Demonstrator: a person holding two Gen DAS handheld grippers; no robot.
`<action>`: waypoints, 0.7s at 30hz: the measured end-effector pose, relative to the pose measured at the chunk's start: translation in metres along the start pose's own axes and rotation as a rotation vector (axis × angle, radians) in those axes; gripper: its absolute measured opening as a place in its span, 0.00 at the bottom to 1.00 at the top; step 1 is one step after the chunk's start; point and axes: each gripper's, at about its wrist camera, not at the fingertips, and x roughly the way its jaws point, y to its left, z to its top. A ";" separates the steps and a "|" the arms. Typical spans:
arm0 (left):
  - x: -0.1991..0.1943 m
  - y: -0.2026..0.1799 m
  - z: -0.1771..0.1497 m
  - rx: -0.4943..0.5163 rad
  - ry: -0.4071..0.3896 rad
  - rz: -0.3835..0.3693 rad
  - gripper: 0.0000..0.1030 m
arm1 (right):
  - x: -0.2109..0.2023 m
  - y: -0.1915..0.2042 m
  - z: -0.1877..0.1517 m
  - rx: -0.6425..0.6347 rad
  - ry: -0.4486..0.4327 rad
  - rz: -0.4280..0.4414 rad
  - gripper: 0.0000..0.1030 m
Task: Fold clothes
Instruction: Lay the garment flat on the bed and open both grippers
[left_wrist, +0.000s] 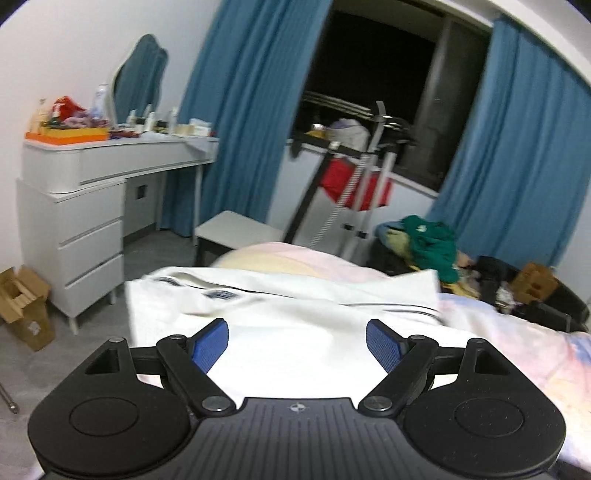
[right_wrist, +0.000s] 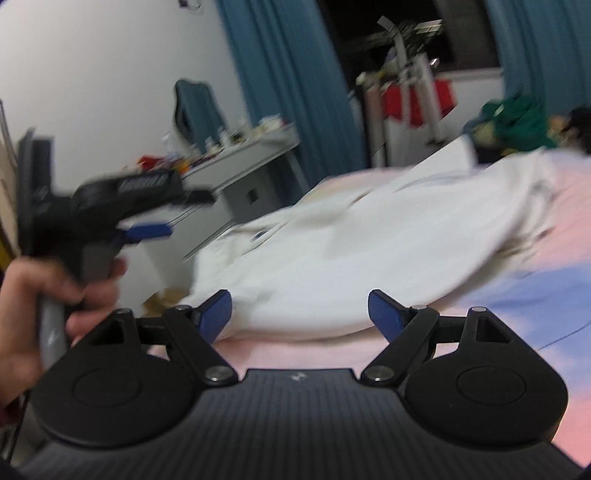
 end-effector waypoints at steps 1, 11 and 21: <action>-0.003 -0.015 -0.005 0.011 -0.006 -0.014 0.82 | -0.008 -0.009 0.004 -0.007 -0.016 -0.021 0.80; 0.007 -0.140 -0.062 0.133 0.014 -0.152 0.87 | -0.055 -0.104 0.006 -0.063 -0.121 -0.256 0.80; 0.054 -0.144 -0.114 0.204 0.084 -0.126 0.87 | -0.067 -0.156 -0.009 0.090 -0.138 -0.278 0.80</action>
